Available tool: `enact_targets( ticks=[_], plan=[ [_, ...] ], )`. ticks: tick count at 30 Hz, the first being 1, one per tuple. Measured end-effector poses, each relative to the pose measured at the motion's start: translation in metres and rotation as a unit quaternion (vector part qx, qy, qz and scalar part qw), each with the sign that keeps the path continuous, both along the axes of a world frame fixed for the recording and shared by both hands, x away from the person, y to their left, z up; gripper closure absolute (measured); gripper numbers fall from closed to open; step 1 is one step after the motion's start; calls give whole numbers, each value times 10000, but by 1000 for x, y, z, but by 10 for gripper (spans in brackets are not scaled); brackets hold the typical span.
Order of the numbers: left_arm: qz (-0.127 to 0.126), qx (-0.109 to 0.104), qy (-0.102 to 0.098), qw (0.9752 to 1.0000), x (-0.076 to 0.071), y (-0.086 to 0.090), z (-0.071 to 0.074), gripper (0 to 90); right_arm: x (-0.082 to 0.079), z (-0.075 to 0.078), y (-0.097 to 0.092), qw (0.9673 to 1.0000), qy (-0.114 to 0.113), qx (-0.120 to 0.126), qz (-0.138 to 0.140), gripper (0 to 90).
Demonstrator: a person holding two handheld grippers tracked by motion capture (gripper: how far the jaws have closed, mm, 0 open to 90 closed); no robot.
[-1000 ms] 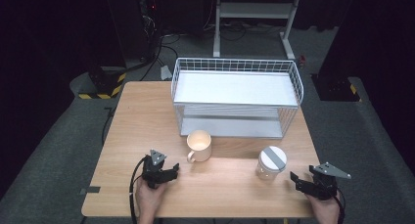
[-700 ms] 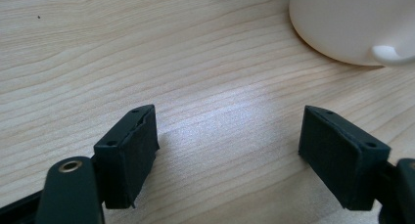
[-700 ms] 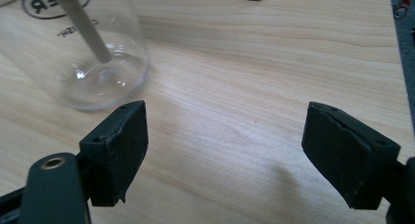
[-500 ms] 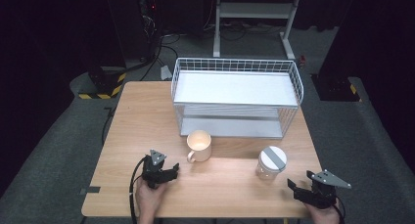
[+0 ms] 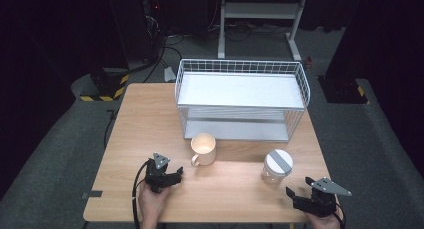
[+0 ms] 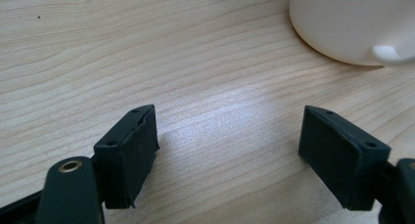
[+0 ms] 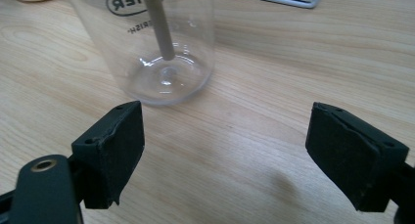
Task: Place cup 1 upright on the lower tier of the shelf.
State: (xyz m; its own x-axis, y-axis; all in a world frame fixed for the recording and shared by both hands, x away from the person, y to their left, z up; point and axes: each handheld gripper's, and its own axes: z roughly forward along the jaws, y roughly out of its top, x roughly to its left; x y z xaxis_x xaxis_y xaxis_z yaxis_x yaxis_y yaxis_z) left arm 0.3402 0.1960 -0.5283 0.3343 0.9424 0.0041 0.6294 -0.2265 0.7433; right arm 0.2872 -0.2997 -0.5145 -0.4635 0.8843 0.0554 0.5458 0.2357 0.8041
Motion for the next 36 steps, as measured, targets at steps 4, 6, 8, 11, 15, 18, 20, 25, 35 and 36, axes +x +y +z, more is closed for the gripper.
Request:
enact_targets(
  ticks=[4, 6, 8, 11, 15, 18, 20, 25, 35, 36],
  plan=[
    [-2, 3, 0, 10000, 0, 0, 0, 224, 0, 1, 4, 10000, -31, 22, 68, 142],
    [-4, 3, -2, 10000, 0, 0, 0, 224, 0, 1, 6, 9999, -37, 36, 94, 140],
    [-5, 4, -3, 10000, 0, 0, 0, 224, 1, 2, 9, 9998, -47, 35, 175, 139],
    [-4, 4, -3, 10000, 0, 0, 0, 225, 2, 4, 12, 9997, -60, 46, 236, 137],
    [-3, 2, -3, 10000, 0, 0, 0, 224, 4, 5, 19, 9995, -66, 61, 306, 135],
    [0, 1, -1, 10000, 0, 0, 0, 224, 7, 5, 23, 9992, -81, 62, 377, 134],
    [-1, 3, 1, 10000, 0, 0, 0, 224, 8, 6, 26, 9991, -80, 68, 403, 133],
    [1, 0, 0, 10000, 0, 0, 0, 225, 12, 8, 31, 9989, -99, 76, 448, 133],
    [0, 2, 1, 10000, 0, 0, 0, 224, 22, 11, 39, 9983, -115, 77, 572, 128],
    [-1, 2, 1, 10000, 0, 0, 0, 225, 23, 12, 39, 9982, -126, 69, 577, 129]
  ],
)
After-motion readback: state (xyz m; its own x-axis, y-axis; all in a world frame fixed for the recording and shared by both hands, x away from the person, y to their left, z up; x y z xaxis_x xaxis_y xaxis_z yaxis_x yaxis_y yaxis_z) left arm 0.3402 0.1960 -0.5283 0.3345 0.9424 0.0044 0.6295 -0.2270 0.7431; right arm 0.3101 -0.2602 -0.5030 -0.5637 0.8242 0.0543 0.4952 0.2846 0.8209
